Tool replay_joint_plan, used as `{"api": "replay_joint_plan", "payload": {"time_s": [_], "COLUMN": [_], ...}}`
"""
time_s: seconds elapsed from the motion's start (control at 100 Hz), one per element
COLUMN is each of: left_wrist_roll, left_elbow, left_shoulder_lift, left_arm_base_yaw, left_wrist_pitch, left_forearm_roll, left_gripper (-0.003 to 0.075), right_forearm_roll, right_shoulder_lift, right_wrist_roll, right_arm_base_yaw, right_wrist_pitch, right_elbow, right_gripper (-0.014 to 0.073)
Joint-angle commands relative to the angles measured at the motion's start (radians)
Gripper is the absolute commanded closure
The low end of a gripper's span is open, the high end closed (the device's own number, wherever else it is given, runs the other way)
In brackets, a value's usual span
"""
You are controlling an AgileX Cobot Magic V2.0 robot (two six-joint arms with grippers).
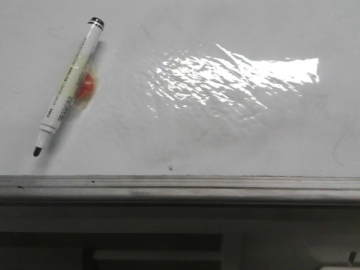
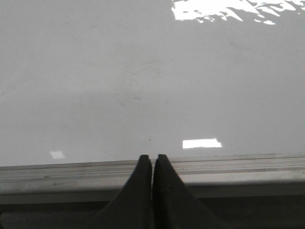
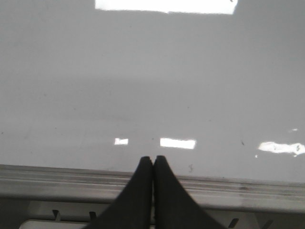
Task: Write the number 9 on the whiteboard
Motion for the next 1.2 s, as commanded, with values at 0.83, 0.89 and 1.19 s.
{"api": "replay_joint_plan", "payload": {"time_s": [0.83, 0.89, 1.19], "left_wrist_roll": [-0.005, -0.005, -0.005], "left_elbow": [0.018, 0.018, 0.018], "left_shoulder_lift": [-0.027, -0.027, -0.027], "left_arm_base_yaw": [0.003, 0.003, 0.003], "left_wrist_pitch": [-0.157, -0.160, -0.292], "left_forearm_roll": [0.132, 0.115, 0.083], "left_gripper": [0.0741, 0.0741, 0.0741], "right_forearm_roll": [-0.089, -0.108, 0.011], "right_shoulder_lift": [-0.015, -0.015, -0.009], "right_wrist_roll": [-0.007, -0.007, -0.001], "right_arm_base_yaw": [-0.004, -0.004, -0.004], "right_wrist_pitch": [-0.214, -0.236, -0.331], "right_elbow": [0.030, 0.030, 0.028], "right_gripper": [0.0655, 0.0655, 0.0655]}}
